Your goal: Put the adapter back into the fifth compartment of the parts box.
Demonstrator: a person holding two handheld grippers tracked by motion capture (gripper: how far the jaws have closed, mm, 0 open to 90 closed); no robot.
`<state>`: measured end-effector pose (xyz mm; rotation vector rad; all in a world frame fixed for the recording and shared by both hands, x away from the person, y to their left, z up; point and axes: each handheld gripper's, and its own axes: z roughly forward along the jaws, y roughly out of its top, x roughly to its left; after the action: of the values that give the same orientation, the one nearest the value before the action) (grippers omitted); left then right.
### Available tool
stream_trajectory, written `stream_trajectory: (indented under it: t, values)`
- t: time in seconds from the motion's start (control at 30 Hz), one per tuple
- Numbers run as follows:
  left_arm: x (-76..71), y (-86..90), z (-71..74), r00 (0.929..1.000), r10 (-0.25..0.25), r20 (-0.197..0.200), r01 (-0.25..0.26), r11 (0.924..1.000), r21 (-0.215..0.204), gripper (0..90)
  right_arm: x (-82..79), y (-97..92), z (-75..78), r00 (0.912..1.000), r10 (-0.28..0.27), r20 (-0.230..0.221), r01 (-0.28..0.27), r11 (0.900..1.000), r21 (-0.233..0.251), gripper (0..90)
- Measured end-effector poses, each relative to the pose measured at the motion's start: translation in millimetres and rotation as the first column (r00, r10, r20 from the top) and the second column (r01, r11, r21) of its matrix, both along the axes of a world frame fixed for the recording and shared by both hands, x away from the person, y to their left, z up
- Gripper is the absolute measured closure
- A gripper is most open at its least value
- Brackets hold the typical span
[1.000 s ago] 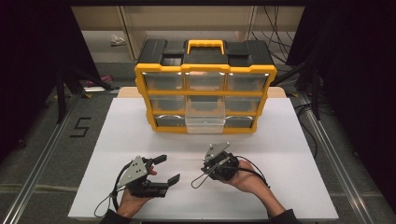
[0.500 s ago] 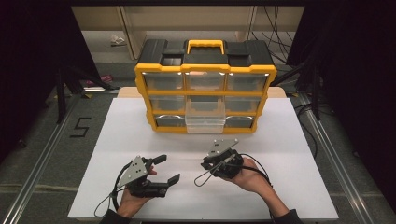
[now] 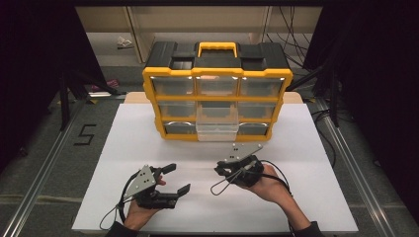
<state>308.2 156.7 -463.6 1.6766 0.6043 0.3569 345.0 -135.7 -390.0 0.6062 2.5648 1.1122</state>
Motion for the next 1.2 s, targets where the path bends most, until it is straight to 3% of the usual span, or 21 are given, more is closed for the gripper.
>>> stream_trajectory:
  t: [0.63,0.9,1.2]
  values:
    - [0.2,0.0,0.0,1.0,0.0,-0.002,0.0,1.0,-0.001,17.8,-0.8,-9.4,14.7,0.9998,-0.017,0.01,0.016,0.9964,0.083,76.1]
    - [0.6,1.0,0.4,0.9999,0.004,-0.011,-0.005,0.9998,-0.019,17.7,3.0,-12.4,26.2,0.9997,-0.024,-0.002,0.025,0.9892,0.144,76.2]
    - [0.6,1.0,0.4,0.9999,0.004,-0.01,-0.004,0.9998,-0.021,17.7,8.0,-13.5,37.4,0.9993,-0.038,0.004,0.037,0.984,0.174,76.2]
